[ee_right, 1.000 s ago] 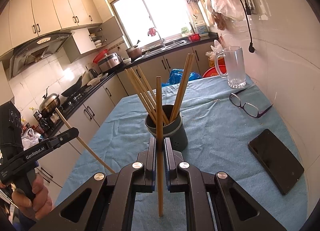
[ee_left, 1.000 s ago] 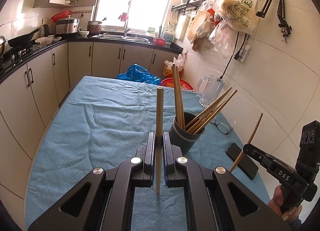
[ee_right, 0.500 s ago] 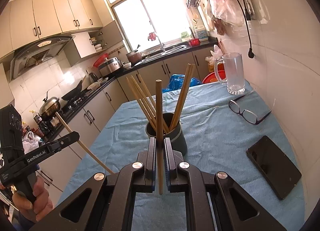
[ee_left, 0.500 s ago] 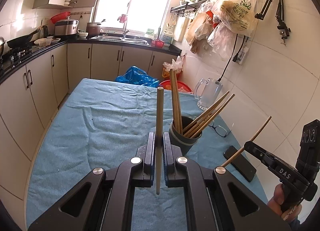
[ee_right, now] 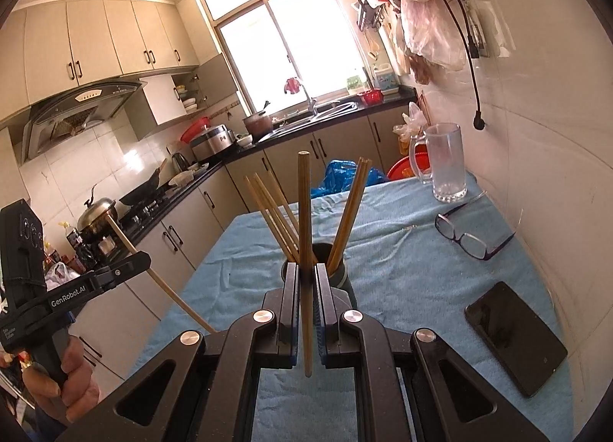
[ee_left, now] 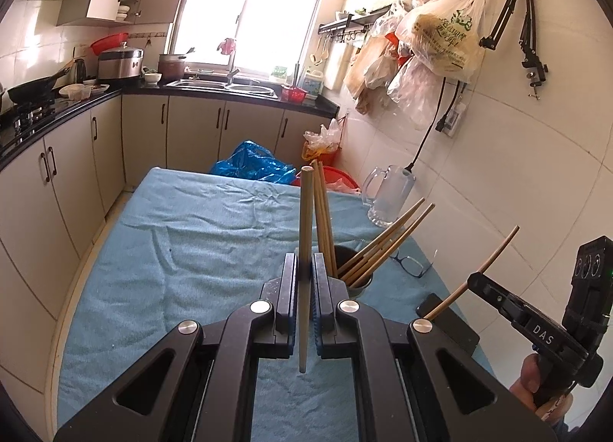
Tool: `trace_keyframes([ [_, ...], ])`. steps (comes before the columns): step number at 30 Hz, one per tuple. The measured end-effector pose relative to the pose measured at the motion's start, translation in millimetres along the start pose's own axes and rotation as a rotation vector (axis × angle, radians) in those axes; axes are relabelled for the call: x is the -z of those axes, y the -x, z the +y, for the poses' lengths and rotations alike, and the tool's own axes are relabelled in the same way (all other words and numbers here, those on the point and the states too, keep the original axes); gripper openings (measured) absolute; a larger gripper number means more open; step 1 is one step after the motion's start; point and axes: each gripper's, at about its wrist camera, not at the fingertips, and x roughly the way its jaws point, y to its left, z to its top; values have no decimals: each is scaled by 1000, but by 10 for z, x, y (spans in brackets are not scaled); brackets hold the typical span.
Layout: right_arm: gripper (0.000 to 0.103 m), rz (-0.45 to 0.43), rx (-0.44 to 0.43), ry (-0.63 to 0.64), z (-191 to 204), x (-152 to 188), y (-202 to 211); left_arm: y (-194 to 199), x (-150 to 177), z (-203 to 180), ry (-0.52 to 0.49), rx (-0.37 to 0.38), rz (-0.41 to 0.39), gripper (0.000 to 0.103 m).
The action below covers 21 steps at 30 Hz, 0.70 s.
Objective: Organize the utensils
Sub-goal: 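Carry both upright chopsticks over the black cup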
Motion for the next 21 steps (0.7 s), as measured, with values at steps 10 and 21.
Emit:
trace_keyframes([
  [10, 8, -49, -8, -18, -25, -163, 115, 40, -217, -75, -8, 18, -24, 6],
  [21, 8, -135, -12, -22, -7, -479, 212, 15, -598, -232, -25, 34, -74, 6],
])
